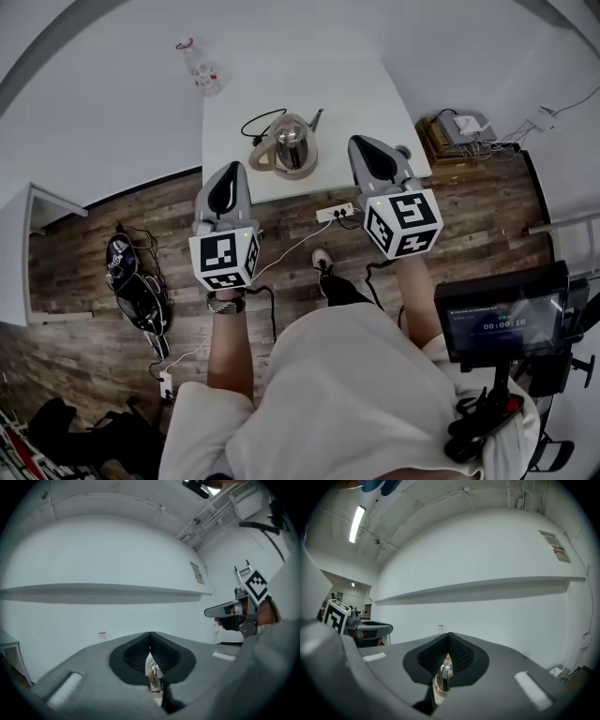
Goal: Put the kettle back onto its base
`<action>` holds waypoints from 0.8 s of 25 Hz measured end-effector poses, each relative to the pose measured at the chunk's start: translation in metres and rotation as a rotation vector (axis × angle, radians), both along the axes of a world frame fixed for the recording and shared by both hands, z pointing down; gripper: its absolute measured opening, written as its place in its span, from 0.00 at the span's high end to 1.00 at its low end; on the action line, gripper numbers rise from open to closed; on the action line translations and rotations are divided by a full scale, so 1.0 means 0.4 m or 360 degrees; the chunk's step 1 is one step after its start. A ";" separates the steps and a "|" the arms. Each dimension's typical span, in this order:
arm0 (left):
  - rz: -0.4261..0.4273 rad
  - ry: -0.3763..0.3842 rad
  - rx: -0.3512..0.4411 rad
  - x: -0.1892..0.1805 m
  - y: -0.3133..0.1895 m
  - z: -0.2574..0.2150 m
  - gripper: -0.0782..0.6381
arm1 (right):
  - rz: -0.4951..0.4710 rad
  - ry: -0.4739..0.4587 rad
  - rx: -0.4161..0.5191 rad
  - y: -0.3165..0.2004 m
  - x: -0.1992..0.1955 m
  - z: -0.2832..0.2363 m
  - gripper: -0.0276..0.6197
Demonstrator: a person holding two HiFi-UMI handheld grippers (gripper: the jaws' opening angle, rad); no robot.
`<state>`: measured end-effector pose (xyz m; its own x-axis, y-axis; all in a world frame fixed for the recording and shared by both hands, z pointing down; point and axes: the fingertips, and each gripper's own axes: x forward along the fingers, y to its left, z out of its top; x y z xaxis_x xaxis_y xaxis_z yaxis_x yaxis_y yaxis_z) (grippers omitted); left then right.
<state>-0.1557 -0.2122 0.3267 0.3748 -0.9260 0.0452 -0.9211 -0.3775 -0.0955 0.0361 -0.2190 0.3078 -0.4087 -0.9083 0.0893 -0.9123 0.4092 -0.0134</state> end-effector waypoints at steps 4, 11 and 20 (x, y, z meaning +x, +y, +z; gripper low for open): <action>0.0025 -0.0004 0.0027 0.009 0.040 -0.023 0.88 | 0.0011 0.0005 0.0011 0.042 -0.002 -0.008 0.95; 0.0044 0.0026 0.0041 0.009 0.087 -0.046 0.88 | 0.0011 0.0026 0.0032 0.089 -0.017 -0.023 0.95; 0.0068 0.0040 0.0034 0.025 0.096 -0.047 0.88 | -0.0005 0.0031 0.0025 0.093 -0.023 -0.021 0.95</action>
